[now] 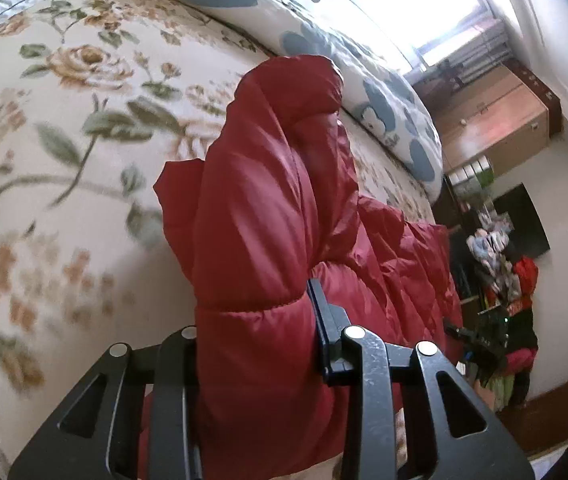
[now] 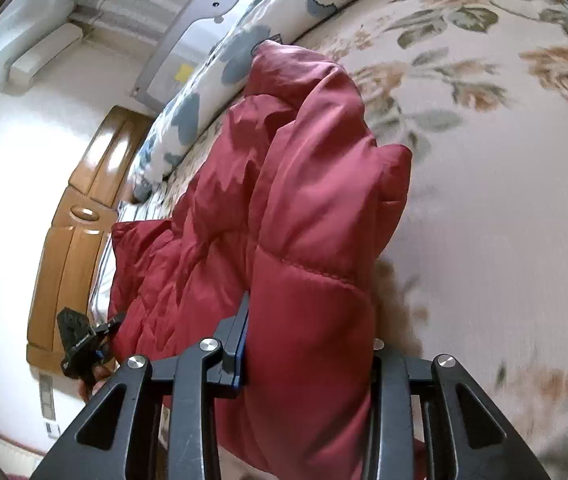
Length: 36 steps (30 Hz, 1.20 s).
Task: Fold large clothes
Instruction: 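Fold the held coat end over toward the collar with both grippers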
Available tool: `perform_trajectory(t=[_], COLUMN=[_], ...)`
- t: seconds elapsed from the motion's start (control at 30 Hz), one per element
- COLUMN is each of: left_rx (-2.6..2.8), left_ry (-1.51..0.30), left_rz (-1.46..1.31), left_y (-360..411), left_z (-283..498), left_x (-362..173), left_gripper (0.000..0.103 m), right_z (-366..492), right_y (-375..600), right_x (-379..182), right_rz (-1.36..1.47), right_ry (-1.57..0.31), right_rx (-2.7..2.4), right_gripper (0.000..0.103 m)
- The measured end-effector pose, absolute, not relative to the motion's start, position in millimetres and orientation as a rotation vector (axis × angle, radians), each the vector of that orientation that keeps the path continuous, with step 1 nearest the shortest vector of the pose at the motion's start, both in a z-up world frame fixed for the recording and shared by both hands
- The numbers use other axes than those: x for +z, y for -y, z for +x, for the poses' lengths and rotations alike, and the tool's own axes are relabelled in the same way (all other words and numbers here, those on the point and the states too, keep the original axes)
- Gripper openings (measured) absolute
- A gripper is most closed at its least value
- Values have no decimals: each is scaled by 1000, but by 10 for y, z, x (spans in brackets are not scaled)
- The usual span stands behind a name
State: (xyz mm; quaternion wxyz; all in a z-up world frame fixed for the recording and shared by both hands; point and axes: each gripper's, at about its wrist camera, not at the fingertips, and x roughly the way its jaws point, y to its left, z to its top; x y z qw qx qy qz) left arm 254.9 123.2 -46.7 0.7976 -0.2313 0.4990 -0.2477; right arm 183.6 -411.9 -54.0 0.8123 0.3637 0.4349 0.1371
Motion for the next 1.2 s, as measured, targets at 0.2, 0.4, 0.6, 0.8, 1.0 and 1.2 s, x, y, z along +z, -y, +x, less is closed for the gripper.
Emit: perform_trajectory(t=[0.2, 0.4, 0.6, 0.8, 1.0, 1.2], left_rx=[-556, -564, -500, -463, -394, -349], left_ry=[-1092, -1108, -1139, -1136, -1124, -1088], left_rz=[-500, -490, -457, -413, -317, -300], left_y=[-1389, -1488, -1517, -1489, -1488, -1551], left_z=[2030, 1693, 1688, 1688, 1665, 1725], left_x=[-463, -453, -661, -746, -696, -597], left_gripper=[30, 30, 31, 38, 68, 73], right_z=[1283, 1035, 1030, 1041, 998, 986], right_y=[4025, 3983, 3968, 3937, 3954, 3988], right_x=[-624, -689, -766, -829, -847, -716], right_rz=[823, 852, 825, 796, 764, 676], right_ry=[-944, -959, -982, -997, -1012, -992], right_rx=[307, 304, 292, 264, 222, 161], right_gripper=[34, 34, 40, 52, 72, 81])
